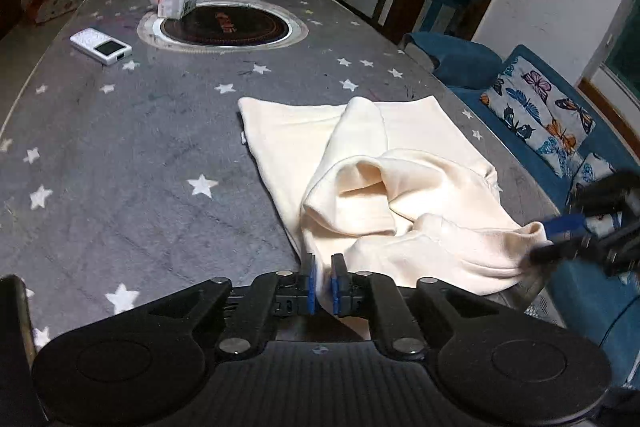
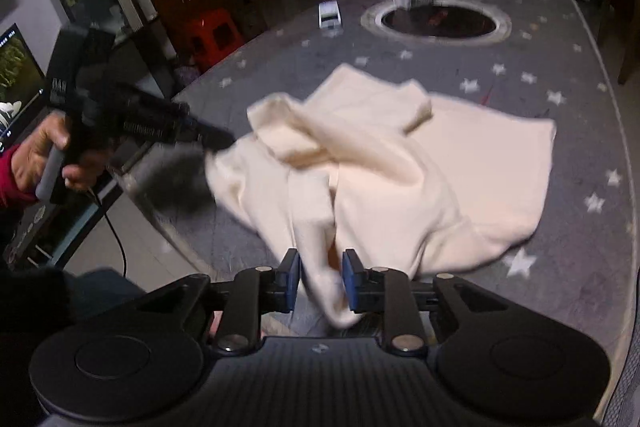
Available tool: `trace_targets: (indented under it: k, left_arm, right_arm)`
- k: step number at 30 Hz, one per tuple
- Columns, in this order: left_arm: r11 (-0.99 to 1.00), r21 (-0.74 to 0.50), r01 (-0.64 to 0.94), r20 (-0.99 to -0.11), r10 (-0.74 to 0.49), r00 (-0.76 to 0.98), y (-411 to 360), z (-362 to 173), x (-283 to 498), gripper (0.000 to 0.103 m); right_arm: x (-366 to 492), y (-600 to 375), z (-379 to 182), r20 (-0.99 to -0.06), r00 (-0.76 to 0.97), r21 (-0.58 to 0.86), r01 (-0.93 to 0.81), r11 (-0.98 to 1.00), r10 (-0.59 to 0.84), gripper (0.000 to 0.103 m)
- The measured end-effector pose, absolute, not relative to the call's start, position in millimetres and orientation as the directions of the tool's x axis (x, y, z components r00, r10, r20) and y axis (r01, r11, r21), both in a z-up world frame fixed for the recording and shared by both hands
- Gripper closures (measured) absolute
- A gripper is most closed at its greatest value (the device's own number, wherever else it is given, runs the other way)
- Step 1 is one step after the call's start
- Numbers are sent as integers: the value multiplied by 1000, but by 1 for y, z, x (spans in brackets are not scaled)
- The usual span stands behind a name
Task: Fold clothes
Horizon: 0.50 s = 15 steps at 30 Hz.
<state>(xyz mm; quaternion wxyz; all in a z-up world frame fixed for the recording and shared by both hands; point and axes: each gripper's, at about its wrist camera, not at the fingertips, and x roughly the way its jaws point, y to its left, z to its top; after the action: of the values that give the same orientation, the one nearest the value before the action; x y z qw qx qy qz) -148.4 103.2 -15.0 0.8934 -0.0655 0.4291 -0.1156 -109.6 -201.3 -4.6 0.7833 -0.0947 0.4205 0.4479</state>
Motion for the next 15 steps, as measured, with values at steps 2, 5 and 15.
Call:
trace_targets:
  k: [2, 5, 15]
  left_arm:
    - [968, -200, 150, -743, -250, 621, 103, -12, -148, 81]
    - [968, -204, 146, -734, -250, 632, 102, -10, -144, 78]
    - [978, -180, 107, -730, -206, 651, 108, -11, -145, 55]
  right_arm:
    - [-103, -196, 4, -729, 290, 188, -786, 589, 620, 76]
    - [-91, -172, 4, -712, 359, 87, -808, 583, 604, 61]
    - [-60, -85, -31, -730, 348, -53, -886, 460, 588, 73]
